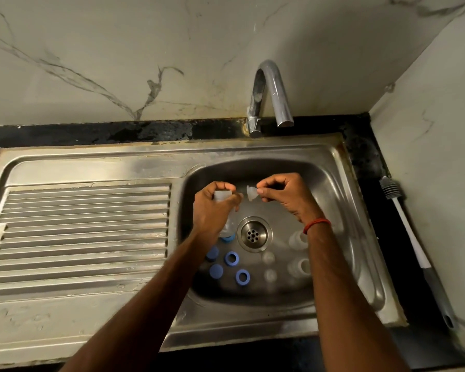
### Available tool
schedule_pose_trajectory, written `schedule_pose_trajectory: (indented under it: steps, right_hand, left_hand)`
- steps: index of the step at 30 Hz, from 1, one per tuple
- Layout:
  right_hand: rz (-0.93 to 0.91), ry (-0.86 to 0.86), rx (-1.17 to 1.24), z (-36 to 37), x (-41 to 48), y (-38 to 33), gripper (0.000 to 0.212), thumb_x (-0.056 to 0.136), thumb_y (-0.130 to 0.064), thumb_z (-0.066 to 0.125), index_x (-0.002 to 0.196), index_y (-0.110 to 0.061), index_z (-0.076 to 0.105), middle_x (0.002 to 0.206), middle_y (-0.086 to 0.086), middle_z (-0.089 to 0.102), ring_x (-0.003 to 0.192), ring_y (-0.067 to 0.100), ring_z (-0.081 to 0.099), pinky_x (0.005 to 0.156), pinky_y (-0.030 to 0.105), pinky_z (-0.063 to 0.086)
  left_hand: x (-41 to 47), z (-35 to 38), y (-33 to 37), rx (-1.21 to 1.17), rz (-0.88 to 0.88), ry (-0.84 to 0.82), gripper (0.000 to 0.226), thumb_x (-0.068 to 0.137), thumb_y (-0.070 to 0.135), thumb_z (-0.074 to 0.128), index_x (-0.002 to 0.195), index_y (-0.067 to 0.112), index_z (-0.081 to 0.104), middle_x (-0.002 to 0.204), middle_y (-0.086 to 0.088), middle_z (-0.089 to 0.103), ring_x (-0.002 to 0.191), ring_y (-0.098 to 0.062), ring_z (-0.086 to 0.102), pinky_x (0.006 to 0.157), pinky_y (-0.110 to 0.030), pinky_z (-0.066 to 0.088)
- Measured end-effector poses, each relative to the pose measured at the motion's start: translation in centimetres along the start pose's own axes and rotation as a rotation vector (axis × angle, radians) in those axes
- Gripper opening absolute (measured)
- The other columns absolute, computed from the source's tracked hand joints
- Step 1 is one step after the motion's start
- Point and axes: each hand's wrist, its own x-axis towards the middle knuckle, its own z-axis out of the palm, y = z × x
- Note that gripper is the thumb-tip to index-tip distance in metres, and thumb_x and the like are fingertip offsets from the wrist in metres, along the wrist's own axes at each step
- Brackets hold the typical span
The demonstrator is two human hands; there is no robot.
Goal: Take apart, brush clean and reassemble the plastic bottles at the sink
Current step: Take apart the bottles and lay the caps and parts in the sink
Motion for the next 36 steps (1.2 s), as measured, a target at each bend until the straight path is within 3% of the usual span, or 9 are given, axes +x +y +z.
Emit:
schedule_pose_trajectory:
  steps: [3, 6, 10, 16, 23, 31, 34, 36]
  right_hand:
    - [0.068, 0.048, -0.252, -1.6, 0.4, 2.3, 0.014, 0.084, -0.006, 0.076, 0.097, -0.009, 0.075, 0.094, 0.000, 0.074, 0.085, 0.011, 0.070, 0.078, 0.020, 0.056]
    - [0.152, 0.032, -0.482, -2.3, 0.9, 5.7, 0.015, 0.085, -0.004, 0.073, 0.099, -0.005, 0.076, 0.095, 0.001, 0.072, 0.086, 0.010, 0.066, 0.075, 0.013, 0.048]
    - [0.220, 0.025, -0.659, -2.3, 1.3, 10.3, 0.014, 0.081, -0.001, 0.070, 0.089, -0.007, 0.079, 0.094, 0.008, 0.076, 0.091, 0.020, 0.071, 0.079, 0.022, 0.048]
    - [0.271, -0.056, -0.768, -1.7, 1.1, 13.0, 0.018, 0.079, -0.002, 0.070, 0.089, -0.017, 0.076, 0.094, 0.003, 0.074, 0.089, 0.023, 0.069, 0.084, 0.037, 0.057]
    - [0.330, -0.127, -0.837, -1.4, 0.7, 13.6, 0.023, 0.077, -0.006, 0.067, 0.090, -0.025, 0.071, 0.093, 0.001, 0.070, 0.087, 0.025, 0.068, 0.080, 0.040, 0.058]
    - [0.268, -0.205, -0.976, -1.4, 0.7, 13.3, 0.040, 0.079, -0.015, 0.075, 0.117, -0.024, 0.065, 0.105, -0.001, 0.071, 0.101, 0.021, 0.066, 0.090, 0.035, 0.052]
    - [0.208, -0.178, -0.979, -1.5, 1.0, 12.3, 0.050, 0.078, -0.015, 0.080, 0.123, -0.025, 0.063, 0.108, 0.000, 0.071, 0.102, 0.021, 0.067, 0.091, 0.037, 0.053]
    - [0.185, -0.116, -0.875, -1.7, 1.3, 11.4, 0.047, 0.077, -0.015, 0.081, 0.120, -0.024, 0.065, 0.106, 0.001, 0.071, 0.100, 0.021, 0.067, 0.088, 0.036, 0.055]
  left_hand:
    - [0.3, -0.1, -0.4, -0.027, -0.013, -0.010, 0.019, 0.084, 0.012, 0.079, 0.100, 0.010, 0.069, 0.088, -0.006, 0.073, 0.075, -0.017, 0.072, 0.071, -0.030, 0.061]
    - [0.6, -0.5, -0.6, -0.092, -0.017, -0.037, 0.019, 0.086, 0.013, 0.077, 0.100, 0.005, 0.069, 0.095, -0.013, 0.073, 0.085, -0.025, 0.072, 0.074, -0.037, 0.062]
    - [0.5, -0.5, -0.5, -0.143, -0.007, -0.047, 0.015, 0.088, 0.010, 0.074, 0.099, 0.001, 0.069, 0.099, -0.017, 0.072, 0.085, -0.021, 0.071, 0.068, -0.029, 0.060]
    - [0.5, -0.5, -1.1, -0.163, -0.042, -0.053, 0.010, 0.087, 0.010, 0.075, 0.096, 0.006, 0.071, 0.099, -0.012, 0.073, 0.087, -0.018, 0.071, 0.069, -0.030, 0.060]
    - [0.3, 0.0, -1.5, -0.165, -0.066, -0.061, 0.012, 0.087, 0.009, 0.076, 0.097, 0.005, 0.070, 0.094, -0.006, 0.073, 0.083, -0.016, 0.072, 0.069, -0.031, 0.060]
    - [0.2, 0.6, -1.4, -0.170, -0.036, -0.093, 0.016, 0.088, 0.009, 0.075, 0.102, 0.003, 0.069, 0.094, -0.002, 0.073, 0.084, -0.015, 0.072, 0.071, -0.031, 0.061]
    - [0.2, 0.6, -1.4, -0.205, -0.022, -0.087, 0.016, 0.090, 0.004, 0.069, 0.105, 0.000, 0.067, 0.095, -0.005, 0.071, 0.082, -0.016, 0.071, 0.074, -0.034, 0.060]
    - [0.2, 0.5, -1.5, -0.244, -0.005, -0.111, 0.019, 0.088, 0.012, 0.063, 0.105, 0.004, 0.067, 0.096, -0.009, 0.070, 0.085, -0.020, 0.069, 0.077, -0.036, 0.060]
